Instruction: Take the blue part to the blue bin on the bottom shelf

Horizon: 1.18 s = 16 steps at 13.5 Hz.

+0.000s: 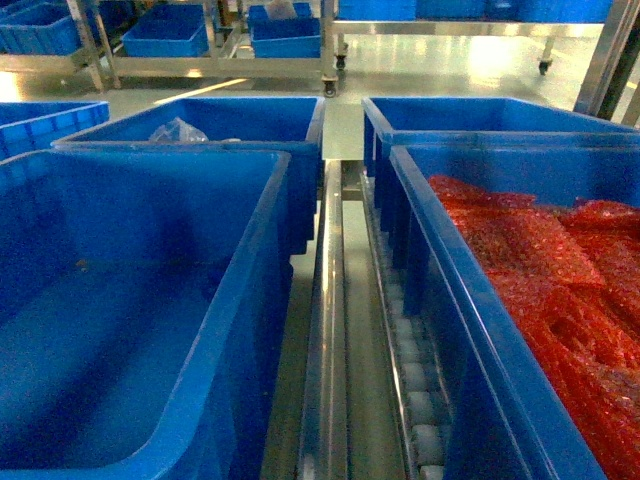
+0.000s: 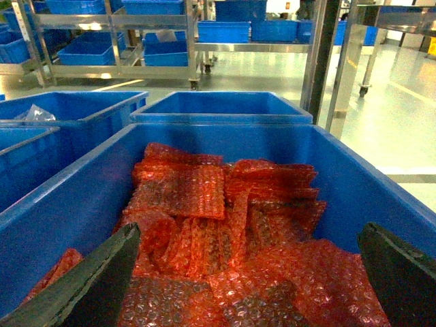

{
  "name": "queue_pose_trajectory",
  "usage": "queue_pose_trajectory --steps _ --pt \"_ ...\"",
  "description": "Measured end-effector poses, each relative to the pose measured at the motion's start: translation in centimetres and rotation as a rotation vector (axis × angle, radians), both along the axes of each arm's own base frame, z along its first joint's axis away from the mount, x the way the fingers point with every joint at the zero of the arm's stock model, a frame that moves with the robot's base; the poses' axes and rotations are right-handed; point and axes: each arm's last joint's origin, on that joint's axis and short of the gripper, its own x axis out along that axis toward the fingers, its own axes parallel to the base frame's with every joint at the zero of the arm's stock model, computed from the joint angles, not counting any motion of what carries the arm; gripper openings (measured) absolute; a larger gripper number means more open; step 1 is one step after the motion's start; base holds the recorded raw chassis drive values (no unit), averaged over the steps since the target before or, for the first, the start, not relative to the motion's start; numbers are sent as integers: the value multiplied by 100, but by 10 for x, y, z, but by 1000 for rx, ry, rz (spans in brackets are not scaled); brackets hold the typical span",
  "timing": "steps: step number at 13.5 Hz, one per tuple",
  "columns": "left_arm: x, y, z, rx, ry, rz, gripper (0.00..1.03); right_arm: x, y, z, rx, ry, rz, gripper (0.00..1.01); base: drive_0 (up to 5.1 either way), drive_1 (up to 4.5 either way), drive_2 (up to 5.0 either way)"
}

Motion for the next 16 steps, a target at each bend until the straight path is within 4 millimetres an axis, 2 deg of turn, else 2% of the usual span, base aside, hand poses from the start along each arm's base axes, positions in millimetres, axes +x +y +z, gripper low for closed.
queue_pose_trajectory --steps 2,3,4,5,9,11,16 --pt "-10 0 -6 0 43 0 2 0 0 0 0 0 0 98 0 0 0" --pt "-11 0 0 0 -9 3 2 0 0 0 0 0 0 98 0 0 0" --pt "-11 0 -4 0 19 1 2 0 0 0 0 -1 0 98 0 0 0" --pt "-11 0 -3 -1 12 0 8 0 0 0 0 0 0 98 0 0 0" --pt "-11 0 -4 0 15 0 70 0 0 0 0 0 0 98 0 0 0" --pt "-11 0 -4 0 15 0 97 0 0 0 0 0 0 98 0 0 0" --pt "-11 0 -4 0 15 0 98 0 0 0 0 0 0 98 0 0 0"
